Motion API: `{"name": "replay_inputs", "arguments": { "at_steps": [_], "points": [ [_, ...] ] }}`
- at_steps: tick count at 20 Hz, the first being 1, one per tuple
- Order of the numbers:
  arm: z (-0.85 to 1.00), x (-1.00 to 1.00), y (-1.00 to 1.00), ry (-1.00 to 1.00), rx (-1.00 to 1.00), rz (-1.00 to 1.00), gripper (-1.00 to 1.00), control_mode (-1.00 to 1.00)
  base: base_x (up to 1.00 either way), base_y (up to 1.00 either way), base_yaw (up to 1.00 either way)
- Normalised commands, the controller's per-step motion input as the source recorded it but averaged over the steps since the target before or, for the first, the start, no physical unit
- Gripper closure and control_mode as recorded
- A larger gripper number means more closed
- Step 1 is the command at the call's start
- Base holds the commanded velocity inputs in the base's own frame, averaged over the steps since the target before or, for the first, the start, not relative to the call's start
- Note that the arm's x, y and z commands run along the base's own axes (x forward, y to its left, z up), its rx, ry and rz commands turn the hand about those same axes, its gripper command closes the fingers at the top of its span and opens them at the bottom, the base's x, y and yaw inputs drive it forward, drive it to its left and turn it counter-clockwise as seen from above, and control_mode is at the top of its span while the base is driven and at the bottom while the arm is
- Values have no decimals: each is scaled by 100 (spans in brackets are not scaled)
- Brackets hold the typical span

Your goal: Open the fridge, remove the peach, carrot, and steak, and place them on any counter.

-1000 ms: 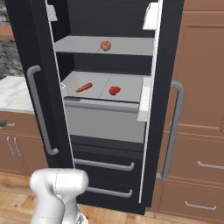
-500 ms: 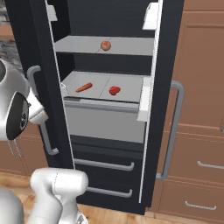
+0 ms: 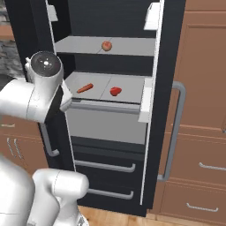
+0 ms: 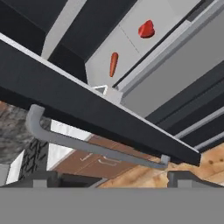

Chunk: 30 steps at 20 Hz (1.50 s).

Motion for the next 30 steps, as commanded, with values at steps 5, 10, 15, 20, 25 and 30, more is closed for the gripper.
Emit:
{"name": "replay_inputs", "arguments": {
  "at_steps": [5, 10, 15, 20, 25, 30],
  "points": [
    [-3, 64, -50, 0, 0, 0, -100, -100, 0, 0, 0],
    [-25, 87, -12, 0, 0, 5, -100, -100, 0, 0, 0],
    [-33, 100, 32, 0, 0, 12, -100, -100, 0, 0, 0],
    [-10, 41, 60, 3, 1, 25, -100, -100, 0, 0, 0],
    [-27, -9, 93, 0, 5, 54, -100, -100, 0, 0, 0],
    [-22, -35, 90, -12, 0, 56, -100, -100, 0, 0, 0]
  ]
}}
